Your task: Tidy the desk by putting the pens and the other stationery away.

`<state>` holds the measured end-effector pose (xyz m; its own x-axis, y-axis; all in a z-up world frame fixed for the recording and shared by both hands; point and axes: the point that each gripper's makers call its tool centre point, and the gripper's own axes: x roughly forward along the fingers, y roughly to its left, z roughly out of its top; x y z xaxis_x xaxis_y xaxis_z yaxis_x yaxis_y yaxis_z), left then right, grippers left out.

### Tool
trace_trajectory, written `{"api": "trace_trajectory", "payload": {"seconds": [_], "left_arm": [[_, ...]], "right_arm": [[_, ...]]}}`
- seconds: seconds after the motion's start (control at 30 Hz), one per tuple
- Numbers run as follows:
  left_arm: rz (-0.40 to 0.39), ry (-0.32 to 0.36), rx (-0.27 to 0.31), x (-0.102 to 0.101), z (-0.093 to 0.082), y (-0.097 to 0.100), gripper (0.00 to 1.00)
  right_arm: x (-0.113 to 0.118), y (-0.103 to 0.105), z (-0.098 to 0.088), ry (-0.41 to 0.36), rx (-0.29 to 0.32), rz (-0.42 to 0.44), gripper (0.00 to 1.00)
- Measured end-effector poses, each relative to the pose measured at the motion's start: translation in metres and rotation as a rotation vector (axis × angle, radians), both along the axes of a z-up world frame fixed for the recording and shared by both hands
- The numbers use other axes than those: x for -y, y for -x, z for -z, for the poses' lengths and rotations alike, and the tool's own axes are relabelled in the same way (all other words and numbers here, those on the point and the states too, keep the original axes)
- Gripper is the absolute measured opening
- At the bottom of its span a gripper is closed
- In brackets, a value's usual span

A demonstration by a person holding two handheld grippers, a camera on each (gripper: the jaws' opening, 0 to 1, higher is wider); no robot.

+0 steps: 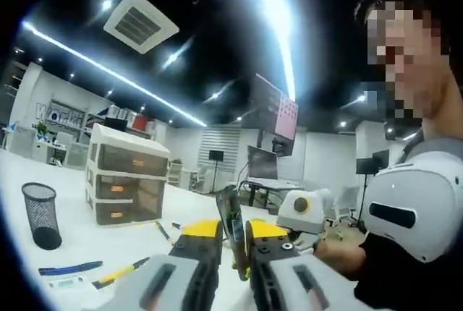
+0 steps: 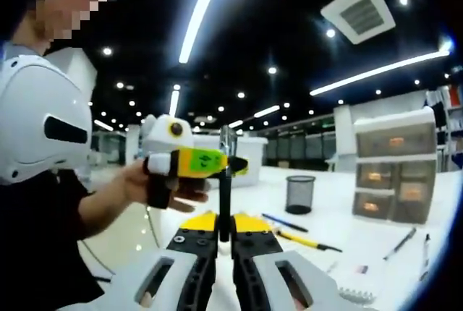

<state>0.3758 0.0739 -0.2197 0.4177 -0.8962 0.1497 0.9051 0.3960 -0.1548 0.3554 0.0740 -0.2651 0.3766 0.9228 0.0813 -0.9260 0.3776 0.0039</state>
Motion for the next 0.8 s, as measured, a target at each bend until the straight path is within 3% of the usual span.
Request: {"api": "trace_trajectory", "payload": {"seconds": [0.17,0.37,0.57,0.8], "left_arm": [[0.018,0.006,-0.029,0.004,0.001,0.004,0.12],[0.016,-0.036,-0.013,0.008,0.003,0.007,0.11],[-0.035,-0.075,0.016,0.004,0.005,0.001,0.11],[-0.11,-0.079,0.014,-0.014,0.001,-0.015,0.11]], "right_arm": [[0.0,0.002,0.002,0.008,0.002,-0.003,0.04],[-0.001,0.004,0.005,0.029,0.032,0.0,0.05],[-0.004,0.006,0.009,0.023,-0.007,-0.009,0.23],[0.007,-0.001,0.011,0.005,-0.029,0.024,0.28]]}}
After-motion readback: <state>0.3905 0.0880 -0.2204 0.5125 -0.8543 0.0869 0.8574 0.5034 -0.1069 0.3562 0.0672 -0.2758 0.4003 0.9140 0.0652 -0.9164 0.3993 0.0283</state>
